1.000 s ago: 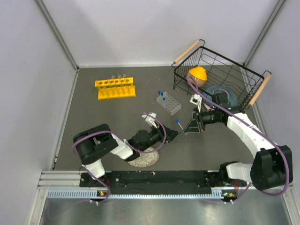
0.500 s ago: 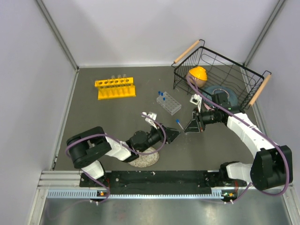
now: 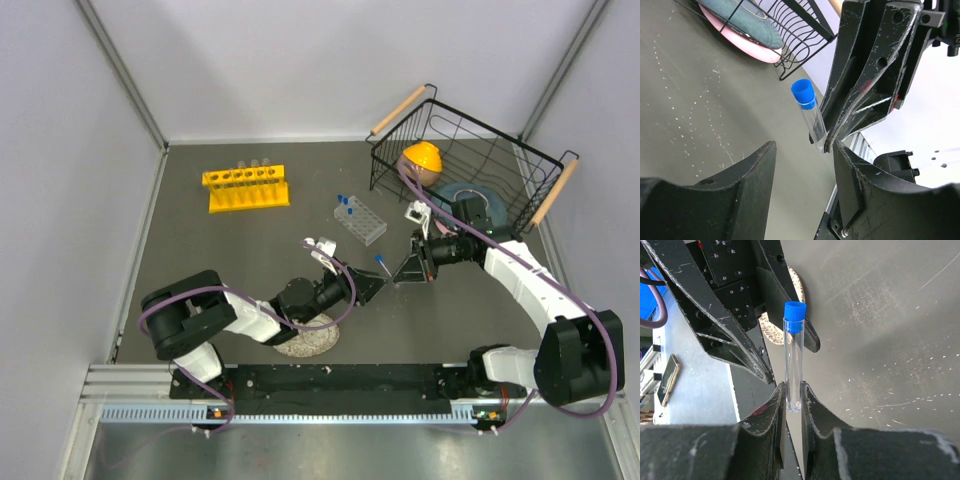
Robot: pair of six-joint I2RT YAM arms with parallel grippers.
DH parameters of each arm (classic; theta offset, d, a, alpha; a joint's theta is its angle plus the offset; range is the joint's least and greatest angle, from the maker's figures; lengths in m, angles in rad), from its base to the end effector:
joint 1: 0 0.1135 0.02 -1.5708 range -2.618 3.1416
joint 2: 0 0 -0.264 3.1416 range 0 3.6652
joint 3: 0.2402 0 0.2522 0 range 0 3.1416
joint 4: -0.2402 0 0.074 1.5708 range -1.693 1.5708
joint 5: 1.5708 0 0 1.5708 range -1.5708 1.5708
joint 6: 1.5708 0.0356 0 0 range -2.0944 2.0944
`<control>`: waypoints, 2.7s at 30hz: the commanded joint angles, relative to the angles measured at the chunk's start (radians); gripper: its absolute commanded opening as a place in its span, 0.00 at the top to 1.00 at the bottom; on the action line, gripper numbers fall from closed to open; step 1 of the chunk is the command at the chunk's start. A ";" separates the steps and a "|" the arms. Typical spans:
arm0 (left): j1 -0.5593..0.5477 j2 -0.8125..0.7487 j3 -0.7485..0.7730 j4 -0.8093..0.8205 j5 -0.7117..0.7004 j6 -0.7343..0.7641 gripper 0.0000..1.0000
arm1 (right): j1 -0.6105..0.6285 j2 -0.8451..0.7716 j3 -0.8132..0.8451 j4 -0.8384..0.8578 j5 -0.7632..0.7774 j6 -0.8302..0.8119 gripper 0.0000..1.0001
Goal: Organize the chemistry lab equipment
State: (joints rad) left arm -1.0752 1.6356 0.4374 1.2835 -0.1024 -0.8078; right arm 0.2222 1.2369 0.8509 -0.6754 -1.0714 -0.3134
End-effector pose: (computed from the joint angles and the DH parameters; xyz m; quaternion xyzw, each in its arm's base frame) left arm 0.1417 -0.2544 0.1800 0.0527 0.6744 -0.5744 0.4610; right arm 0.2149 0.0806 0.2468 -0.3442 0.7685 0.4836 0.2390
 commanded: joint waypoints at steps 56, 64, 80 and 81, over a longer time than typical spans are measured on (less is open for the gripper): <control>0.018 -0.261 0.210 -0.558 0.423 0.432 1.00 | 0.009 -0.140 0.137 -0.153 -0.114 -0.161 0.18; 0.011 -0.237 0.225 -0.521 0.457 0.386 1.00 | 0.097 -0.109 0.186 -0.162 -0.078 -0.128 0.32; 0.012 -0.258 0.207 -0.510 0.434 0.383 1.00 | 0.118 -0.088 0.162 -0.168 -0.033 -0.135 0.64; 0.012 -0.261 0.204 -0.509 0.431 0.381 1.00 | 0.123 -0.088 0.160 -0.168 -0.029 -0.138 0.64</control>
State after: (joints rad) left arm -1.0603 1.4002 0.6304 0.7139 0.3347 -0.4206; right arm 0.3275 1.1450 0.9970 -0.8394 -1.1057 -0.4339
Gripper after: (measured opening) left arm 0.202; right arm 0.366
